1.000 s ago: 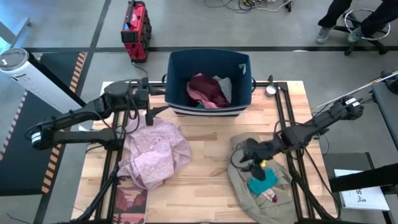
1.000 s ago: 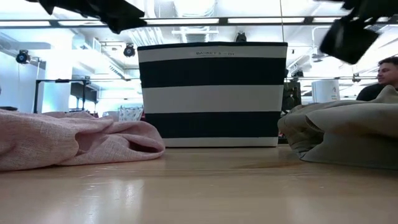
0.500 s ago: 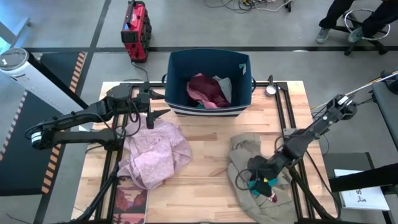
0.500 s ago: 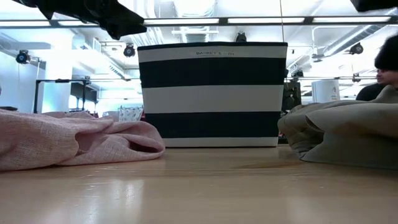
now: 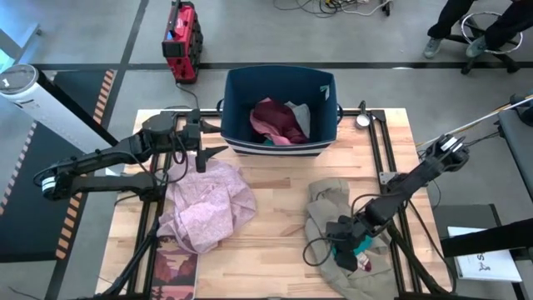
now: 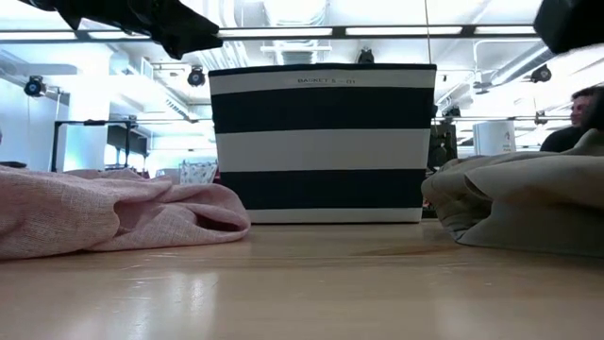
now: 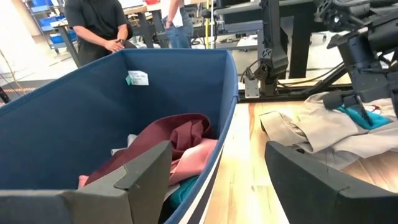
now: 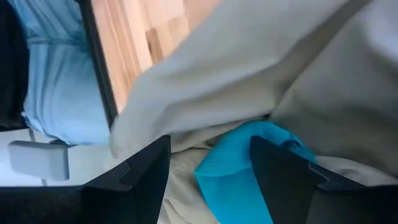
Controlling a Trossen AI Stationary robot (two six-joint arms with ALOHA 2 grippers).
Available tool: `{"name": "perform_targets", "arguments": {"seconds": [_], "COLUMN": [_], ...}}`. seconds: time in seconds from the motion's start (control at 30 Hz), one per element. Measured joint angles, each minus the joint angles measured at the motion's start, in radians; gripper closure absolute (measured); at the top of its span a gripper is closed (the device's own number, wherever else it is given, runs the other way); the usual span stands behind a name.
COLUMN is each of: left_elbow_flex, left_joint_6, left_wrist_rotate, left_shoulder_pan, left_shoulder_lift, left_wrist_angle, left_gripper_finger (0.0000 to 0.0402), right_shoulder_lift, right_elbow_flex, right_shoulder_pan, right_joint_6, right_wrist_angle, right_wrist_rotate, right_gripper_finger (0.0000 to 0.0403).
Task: Sort clothes
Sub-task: Put the blue sock into the blue laundry organizer
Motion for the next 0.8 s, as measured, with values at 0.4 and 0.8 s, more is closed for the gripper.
{"name": "perform_targets", "arguments": {"seconds": [0.4, 0.8], "left_elbow_flex": [0.0, 0.0], "left_joint_6": [0.0, -0.002], "left_wrist_rotate": [0.001, 0.001], "left_shoulder_pan": [0.0, -0.002], "left_shoulder_lift": [0.001, 0.002], "left_wrist_angle": [0.003, 0.005], "left_gripper_finger": [0.0141, 0.0156], "right_shoulder_lift": [0.036, 0.155], "right_elbow_flex": [0.132, 0.158], "right_shoulder_pan": [0.008, 0.008], "right_joint_6": [-0.02, -0.056], "right_wrist_angle": [-0.257, -0.291], "right_wrist_rotate": [0.068, 0.078], "right_gripper_finger": [0.0181, 0.0259]}}
